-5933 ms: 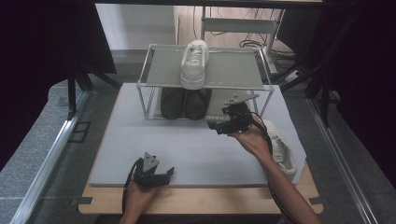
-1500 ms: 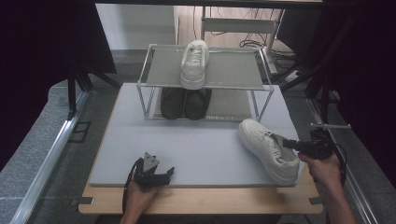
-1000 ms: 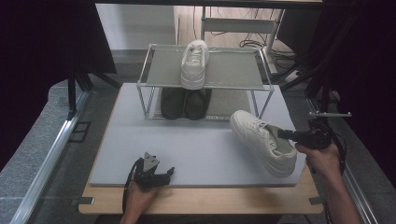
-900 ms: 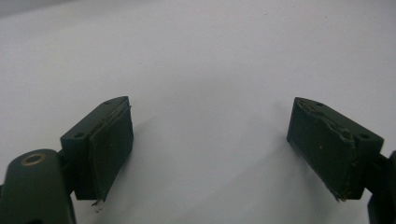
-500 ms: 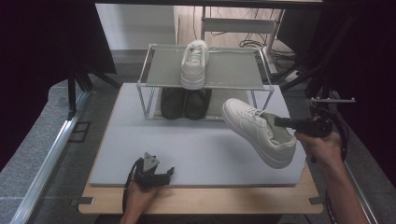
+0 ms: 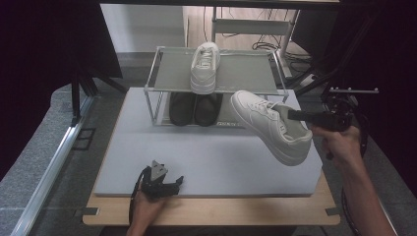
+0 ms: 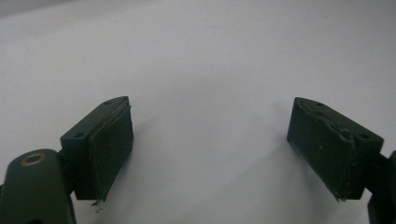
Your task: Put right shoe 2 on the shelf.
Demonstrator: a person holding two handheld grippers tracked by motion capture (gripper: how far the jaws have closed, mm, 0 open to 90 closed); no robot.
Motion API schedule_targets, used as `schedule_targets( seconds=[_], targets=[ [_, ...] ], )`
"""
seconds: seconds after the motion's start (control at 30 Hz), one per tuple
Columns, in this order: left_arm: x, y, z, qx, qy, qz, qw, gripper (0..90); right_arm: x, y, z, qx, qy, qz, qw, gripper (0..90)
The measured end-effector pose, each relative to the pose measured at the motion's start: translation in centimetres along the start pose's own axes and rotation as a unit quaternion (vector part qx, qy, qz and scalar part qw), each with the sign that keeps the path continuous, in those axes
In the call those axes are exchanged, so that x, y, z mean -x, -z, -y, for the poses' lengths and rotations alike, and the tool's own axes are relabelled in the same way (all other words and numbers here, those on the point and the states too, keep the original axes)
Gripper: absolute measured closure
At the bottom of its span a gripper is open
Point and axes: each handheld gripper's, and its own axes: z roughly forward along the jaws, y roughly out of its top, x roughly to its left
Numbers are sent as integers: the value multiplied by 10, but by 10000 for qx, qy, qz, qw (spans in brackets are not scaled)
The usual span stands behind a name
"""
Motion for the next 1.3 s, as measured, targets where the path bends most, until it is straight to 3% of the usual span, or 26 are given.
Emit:
schedule_targets(
  seconds=[0.23,0.5,1.3],
  targets=[
    [0,0,0,-2,-1,0,10000,146,-2,-5,-19,97,-23,-4,9999,834],
    [0,0,0,-2,0,1,10000,146,0,-21,-43,251,-100,197,9994,833],
    [0,0,0,11,6,5,10000,146,27,-96,-91,588,-627,828,9929,827]
  ],
)
